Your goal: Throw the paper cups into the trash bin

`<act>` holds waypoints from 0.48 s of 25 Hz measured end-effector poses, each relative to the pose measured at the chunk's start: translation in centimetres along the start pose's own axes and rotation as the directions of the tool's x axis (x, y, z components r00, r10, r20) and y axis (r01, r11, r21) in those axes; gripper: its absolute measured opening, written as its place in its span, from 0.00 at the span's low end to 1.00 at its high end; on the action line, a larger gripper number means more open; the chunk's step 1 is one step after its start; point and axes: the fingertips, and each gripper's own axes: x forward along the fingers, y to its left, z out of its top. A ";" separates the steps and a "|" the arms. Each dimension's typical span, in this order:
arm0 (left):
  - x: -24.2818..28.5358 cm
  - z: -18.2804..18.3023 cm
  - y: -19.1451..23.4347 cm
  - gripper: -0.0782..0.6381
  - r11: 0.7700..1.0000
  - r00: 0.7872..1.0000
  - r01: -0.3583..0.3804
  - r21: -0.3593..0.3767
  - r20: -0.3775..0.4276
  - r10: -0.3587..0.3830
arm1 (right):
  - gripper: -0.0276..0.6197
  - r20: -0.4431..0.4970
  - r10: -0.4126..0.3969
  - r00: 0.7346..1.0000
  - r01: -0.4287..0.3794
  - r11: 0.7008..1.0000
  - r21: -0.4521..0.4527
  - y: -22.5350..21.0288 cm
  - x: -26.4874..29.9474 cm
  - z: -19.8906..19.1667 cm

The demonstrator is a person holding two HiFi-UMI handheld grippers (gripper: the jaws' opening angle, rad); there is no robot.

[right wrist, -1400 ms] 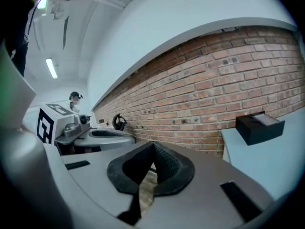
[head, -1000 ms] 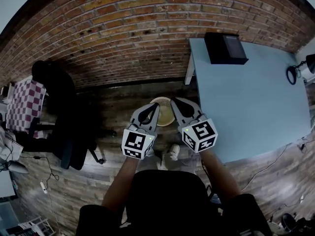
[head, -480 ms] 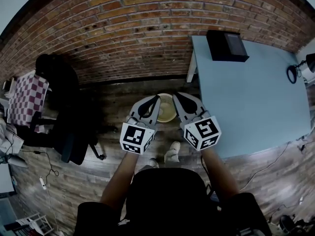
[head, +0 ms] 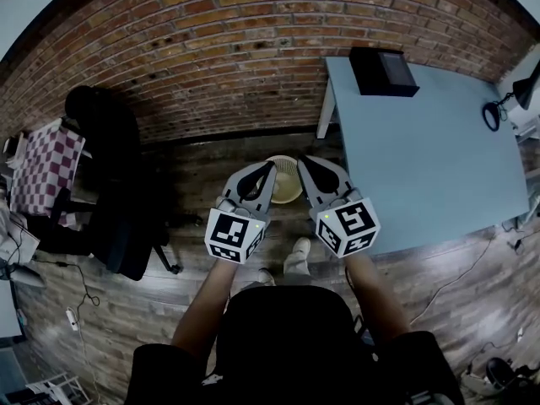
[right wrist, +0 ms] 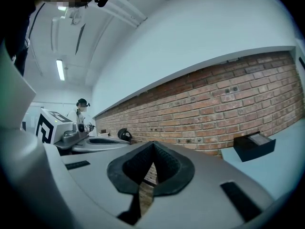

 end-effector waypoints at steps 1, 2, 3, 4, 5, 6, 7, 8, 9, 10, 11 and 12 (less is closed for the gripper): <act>-0.6 0.1 -0.2 0.12 1.000 1.000 0.003 0.002 0.004 -0.003 | 0.04 0.004 -0.002 1.000 0.002 1.000 0.000 0.6 -0.3 0.1; -1.3 0.3 -0.3 0.12 1.000 1.000 0.006 0.003 0.008 -0.006 | 0.04 0.009 -0.005 1.000 0.005 1.000 -0.001 1.2 -0.6 0.2; -1.9 0.4 -0.5 0.12 1.000 1.000 0.009 0.004 0.013 -0.009 | 0.04 0.013 -0.008 1.000 0.008 1.000 -0.003 1.7 -1.0 0.4; -2.5 0.5 -0.6 0.12 1.000 1.000 0.011 0.007 0.017 -0.011 | 0.04 0.017 -0.011 1.000 0.011 1.000 -0.007 2.3 -1.3 0.5; -3.1 0.7 -0.7 0.12 1.000 1.000 0.013 0.010 0.020 -0.013 | 0.04 0.022 -0.014 1.000 0.014 1.000 -0.010 2.9 -1.5 0.7; -3.7 0.8 -0.7 0.12 1.000 1.000 0.014 0.013 0.024 -0.014 | 0.04 0.026 -0.016 1.000 0.016 1.000 -0.013 3.5 -1.7 0.8; -4.4 0.8 -0.8 0.12 1.000 0.999 0.015 0.014 0.028 -0.016 | 0.04 0.030 -0.017 0.999 0.018 1.000 -0.015 4.2 -2.0 0.8; -5.0 0.9 -0.9 0.12 1.000 0.999 0.017 0.015 0.033 -0.017 | 0.04 0.033 -0.020 0.999 0.020 1.000 -0.018 4.8 -2.3 0.8; -5.6 0.9 -1.0 0.12 1.000 0.999 0.018 0.015 0.038 -0.019 | 0.04 0.035 -0.023 0.999 0.023 1.000 -0.020 5.4 -2.6 0.8; -6.2 1.0 -1.1 0.12 1.000 0.999 0.020 0.014 0.043 -0.020 | 0.04 0.038 -0.026 0.999 0.027 0.999 -0.023 6.0 -2.9 0.9; -6.8 1.1 -1.2 0.12 1.000 0.999 0.021 0.015 0.048 -0.022 | 0.04 0.041 -0.029 0.999 0.030 0.999 -0.026 6.6 -3.2 0.9; -7.3 1.1 -1.3 0.12 1.000 0.998 0.023 0.016 0.052 -0.024 | 0.04 0.044 -0.032 0.999 0.033 0.999 -0.028 7.1 -3.5 0.9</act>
